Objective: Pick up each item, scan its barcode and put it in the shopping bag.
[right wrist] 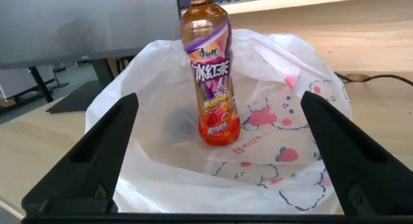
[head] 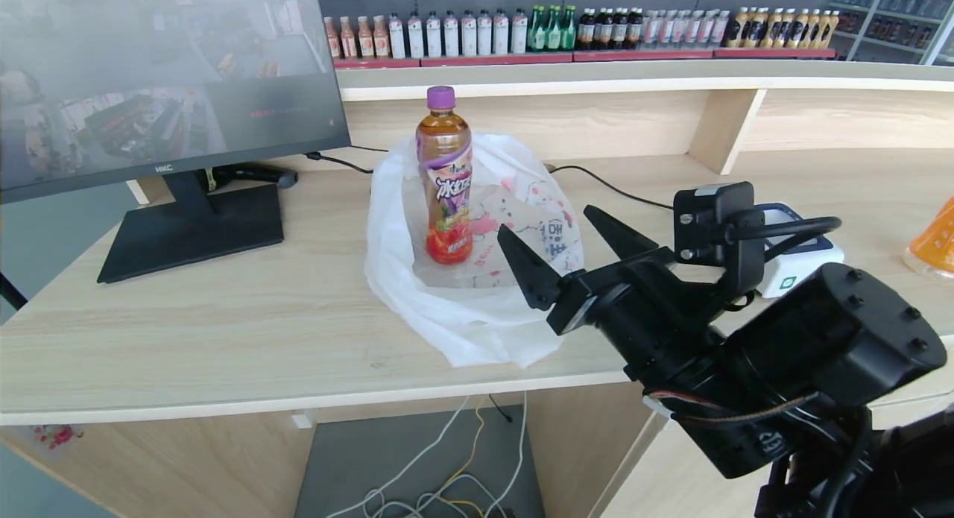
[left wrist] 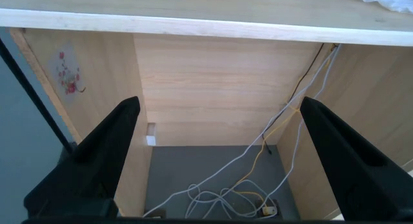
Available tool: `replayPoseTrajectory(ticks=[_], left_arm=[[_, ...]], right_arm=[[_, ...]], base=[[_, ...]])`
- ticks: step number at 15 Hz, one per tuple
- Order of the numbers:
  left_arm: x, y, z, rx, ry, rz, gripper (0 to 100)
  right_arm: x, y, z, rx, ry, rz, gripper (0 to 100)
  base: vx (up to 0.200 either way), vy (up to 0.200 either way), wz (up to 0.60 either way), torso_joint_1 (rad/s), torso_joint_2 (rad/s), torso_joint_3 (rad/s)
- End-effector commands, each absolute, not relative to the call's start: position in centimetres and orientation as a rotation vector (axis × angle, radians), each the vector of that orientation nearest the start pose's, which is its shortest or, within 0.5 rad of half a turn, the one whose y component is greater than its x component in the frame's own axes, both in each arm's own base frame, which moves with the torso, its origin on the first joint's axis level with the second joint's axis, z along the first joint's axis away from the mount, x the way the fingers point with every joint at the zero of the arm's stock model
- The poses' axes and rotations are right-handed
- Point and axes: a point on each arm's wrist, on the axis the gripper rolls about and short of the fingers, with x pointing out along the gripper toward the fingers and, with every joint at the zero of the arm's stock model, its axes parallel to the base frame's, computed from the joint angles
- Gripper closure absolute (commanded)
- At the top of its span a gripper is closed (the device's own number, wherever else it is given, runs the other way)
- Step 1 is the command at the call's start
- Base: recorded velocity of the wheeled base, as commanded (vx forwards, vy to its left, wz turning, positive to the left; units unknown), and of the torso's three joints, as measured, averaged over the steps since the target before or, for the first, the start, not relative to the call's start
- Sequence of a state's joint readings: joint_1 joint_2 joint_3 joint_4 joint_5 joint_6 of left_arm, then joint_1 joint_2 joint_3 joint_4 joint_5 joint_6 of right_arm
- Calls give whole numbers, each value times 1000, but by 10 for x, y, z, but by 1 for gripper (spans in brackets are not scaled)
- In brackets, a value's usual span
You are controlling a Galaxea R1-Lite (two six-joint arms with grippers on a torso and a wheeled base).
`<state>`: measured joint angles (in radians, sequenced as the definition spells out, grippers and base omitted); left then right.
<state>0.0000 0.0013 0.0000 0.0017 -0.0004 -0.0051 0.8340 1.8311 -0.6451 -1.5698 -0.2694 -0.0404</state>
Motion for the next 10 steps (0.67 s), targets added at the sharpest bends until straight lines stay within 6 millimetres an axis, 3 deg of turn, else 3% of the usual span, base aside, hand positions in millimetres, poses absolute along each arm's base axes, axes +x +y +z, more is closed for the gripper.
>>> replayPoseTrajectory(ticks=[1,10], left_arm=[[-23,0,75,-6,3,0,0],[-23,0,75,-14,3,3,0]], right_arm=[[209,219,194,162,-340,546,0],[203,202,193,167,-313,481,0]], base=[[0,-200,0,2,2,2],[0,-200,0,0,3,5]])
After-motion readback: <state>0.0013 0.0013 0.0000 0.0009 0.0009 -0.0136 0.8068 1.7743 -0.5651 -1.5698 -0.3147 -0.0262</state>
